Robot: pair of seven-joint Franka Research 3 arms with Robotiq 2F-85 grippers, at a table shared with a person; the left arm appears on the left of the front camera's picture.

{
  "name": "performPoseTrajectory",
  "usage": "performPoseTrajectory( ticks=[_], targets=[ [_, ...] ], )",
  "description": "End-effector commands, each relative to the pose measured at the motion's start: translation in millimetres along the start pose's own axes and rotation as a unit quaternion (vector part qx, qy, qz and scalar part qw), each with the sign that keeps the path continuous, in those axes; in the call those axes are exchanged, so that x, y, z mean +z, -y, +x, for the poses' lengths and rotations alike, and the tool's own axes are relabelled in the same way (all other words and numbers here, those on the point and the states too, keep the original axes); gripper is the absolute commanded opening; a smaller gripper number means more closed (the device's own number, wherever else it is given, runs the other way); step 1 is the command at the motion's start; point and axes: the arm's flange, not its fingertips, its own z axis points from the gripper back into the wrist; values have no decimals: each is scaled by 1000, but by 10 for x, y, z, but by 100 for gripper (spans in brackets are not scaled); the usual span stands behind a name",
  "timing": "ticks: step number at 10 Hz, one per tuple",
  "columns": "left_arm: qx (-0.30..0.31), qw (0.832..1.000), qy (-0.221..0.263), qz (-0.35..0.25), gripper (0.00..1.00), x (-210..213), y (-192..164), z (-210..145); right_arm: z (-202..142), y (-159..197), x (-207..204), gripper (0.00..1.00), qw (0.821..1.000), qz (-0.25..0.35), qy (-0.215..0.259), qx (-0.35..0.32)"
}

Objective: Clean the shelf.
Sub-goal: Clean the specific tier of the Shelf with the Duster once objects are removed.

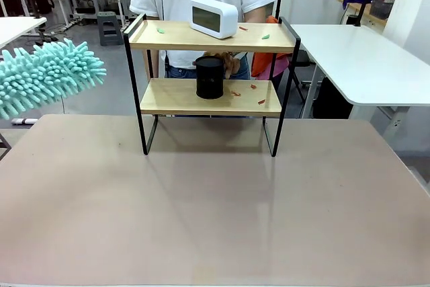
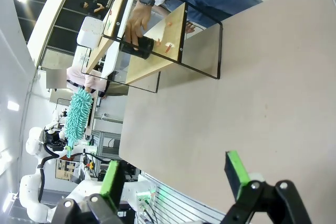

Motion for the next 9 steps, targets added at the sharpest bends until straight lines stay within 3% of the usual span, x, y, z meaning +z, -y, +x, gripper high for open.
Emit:
performPoseTrajectory(
  ticks=[1,8,9],
  targets=[
    [3,1000,12,-10,0,24,36,19,26,-14,-14,100,1000,9,8,13],
    [3,1000,12,-10,0,24,36,19,26,-14,-14,100,1000,9,8,13],
    [0,1000,0,0,12,0,0,0,26,-14,-14,100,1000,9,8,13]
  ],
)
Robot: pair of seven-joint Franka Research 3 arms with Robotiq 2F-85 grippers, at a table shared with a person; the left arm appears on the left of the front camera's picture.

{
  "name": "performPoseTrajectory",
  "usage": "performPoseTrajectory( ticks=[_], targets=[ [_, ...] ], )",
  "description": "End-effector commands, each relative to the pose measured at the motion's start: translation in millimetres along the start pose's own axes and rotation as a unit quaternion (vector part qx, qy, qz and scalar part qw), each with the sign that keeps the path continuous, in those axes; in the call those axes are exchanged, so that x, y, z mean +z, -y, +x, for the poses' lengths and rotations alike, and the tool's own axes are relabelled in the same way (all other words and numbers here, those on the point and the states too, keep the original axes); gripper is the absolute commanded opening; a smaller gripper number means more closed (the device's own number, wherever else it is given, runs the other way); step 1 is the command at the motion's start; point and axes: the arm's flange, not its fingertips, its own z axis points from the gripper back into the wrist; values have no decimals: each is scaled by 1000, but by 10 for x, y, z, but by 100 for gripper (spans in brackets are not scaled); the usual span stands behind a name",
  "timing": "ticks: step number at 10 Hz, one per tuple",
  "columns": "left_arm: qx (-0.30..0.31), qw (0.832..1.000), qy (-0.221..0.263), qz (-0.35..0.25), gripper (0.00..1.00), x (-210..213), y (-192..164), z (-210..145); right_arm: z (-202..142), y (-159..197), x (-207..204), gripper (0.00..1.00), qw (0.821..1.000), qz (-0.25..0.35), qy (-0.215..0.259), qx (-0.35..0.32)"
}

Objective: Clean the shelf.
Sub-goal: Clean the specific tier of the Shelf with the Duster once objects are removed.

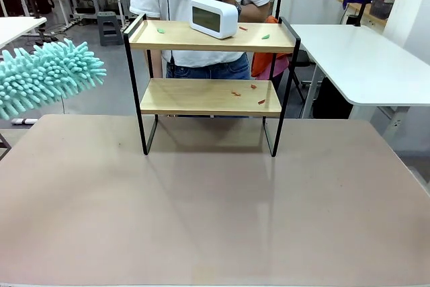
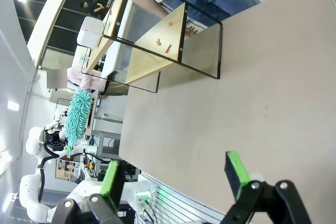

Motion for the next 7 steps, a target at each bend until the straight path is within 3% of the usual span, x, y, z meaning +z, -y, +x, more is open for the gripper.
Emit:
performPoseTrajectory(
  ticks=[1,3,4,6,7],
  targets=[
    [-5,999,-27,41,12,-89,99,25,26,-14,-14,100,1000,9,8,13],
    [-43,995,-78,37,12,-474,502,257,26,-14,-14,100,1000,9,8,13],
    [-23,997,-72,15,12,-774,717,447,26,-14,-14,100,1000,9,8,13],
    [-25,991,-122,57,12,-1486,1015,784,26,-14,-14,100,1000,9,8,13],
    [-17,991,-103,89,12,-1778,1129,947,26,-14,-14,100,1000,9,8,13]
  ],
)
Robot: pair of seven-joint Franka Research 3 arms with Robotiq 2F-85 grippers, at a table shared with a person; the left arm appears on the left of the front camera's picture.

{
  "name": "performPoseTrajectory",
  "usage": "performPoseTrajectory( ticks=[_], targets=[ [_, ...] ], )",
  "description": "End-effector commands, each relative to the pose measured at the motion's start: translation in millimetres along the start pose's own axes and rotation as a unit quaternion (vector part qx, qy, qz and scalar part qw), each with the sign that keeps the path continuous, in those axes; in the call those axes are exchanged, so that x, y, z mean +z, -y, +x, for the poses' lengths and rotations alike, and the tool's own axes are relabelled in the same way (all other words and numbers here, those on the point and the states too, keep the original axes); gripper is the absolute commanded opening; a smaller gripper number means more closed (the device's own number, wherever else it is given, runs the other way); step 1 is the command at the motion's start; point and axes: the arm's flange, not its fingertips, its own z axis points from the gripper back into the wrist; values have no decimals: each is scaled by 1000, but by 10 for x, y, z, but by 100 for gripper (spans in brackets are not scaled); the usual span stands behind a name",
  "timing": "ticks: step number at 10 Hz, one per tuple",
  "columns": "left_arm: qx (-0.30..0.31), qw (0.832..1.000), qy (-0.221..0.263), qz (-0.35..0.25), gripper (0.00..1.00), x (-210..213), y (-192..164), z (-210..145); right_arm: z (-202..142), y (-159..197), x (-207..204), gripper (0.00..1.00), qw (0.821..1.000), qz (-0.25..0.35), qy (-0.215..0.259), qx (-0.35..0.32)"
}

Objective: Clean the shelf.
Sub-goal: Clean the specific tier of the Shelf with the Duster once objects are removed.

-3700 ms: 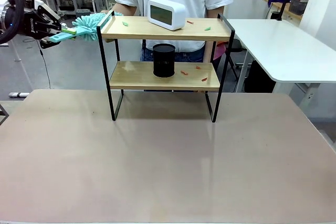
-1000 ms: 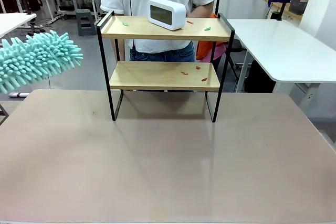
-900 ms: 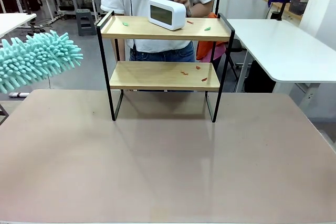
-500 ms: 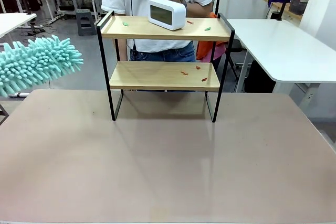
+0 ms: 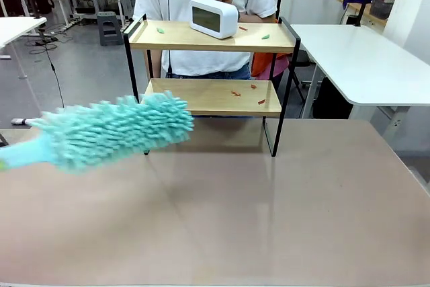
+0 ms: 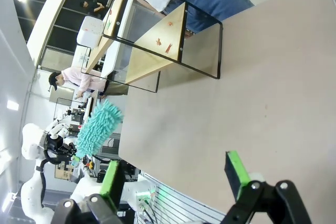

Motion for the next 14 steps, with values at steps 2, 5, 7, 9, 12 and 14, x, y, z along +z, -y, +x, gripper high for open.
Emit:
performPoseTrajectory(
  ticks=[2,5,7,9,12,14],
  targets=[
    [42,991,90,87,12,-459,222,563,25,-7,-10,100,1000,10,9,12],
    [35,993,84,80,12,-468,277,604,25,-7,-10,100,1000,10,9,12],
    [35,993,84,80,12,-468,277,604,25,-7,-10,100,1000,10,9,12],
    [29,992,89,82,12,-496,289,653,25,-7,-10,100,1000,10,9,12],
    [88,977,157,116,12,-724,318,1093,25,-7,-10,100,1000,10,9,12],
    [122,961,200,147,12,-775,277,1350,25,-7,-10,100,1000,10,9,12]
  ],
)
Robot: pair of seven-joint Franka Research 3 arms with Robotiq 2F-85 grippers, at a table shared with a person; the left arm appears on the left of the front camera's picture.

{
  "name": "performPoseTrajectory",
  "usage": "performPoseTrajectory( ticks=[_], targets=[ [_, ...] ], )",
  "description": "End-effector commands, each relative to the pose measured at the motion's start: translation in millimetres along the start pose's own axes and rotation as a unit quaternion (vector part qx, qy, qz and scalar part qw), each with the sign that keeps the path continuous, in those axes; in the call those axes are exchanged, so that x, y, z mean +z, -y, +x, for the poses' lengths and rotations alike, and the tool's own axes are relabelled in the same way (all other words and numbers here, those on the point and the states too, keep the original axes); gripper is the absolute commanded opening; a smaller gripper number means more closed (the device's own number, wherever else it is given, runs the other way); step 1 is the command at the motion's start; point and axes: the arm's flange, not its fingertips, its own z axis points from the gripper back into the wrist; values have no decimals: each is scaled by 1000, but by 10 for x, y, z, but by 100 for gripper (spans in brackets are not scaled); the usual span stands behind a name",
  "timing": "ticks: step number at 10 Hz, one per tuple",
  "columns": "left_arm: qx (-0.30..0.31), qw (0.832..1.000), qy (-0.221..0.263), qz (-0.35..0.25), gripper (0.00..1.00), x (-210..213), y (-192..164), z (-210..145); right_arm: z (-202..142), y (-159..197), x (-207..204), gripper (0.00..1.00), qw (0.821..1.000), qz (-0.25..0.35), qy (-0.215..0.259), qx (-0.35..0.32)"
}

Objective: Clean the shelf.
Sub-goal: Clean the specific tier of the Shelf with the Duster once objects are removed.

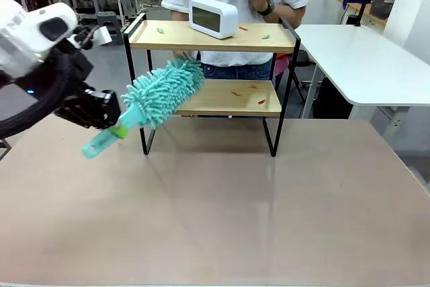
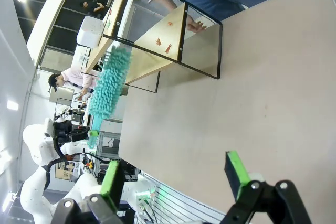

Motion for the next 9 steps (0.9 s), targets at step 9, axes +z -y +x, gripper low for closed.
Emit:
performPoseTrajectory(
  ticks=[9],
  targets=[
    [62,994,4,90,12,-889,365,933,25,-8,-11,100,1000,10,9,12]
  ],
)
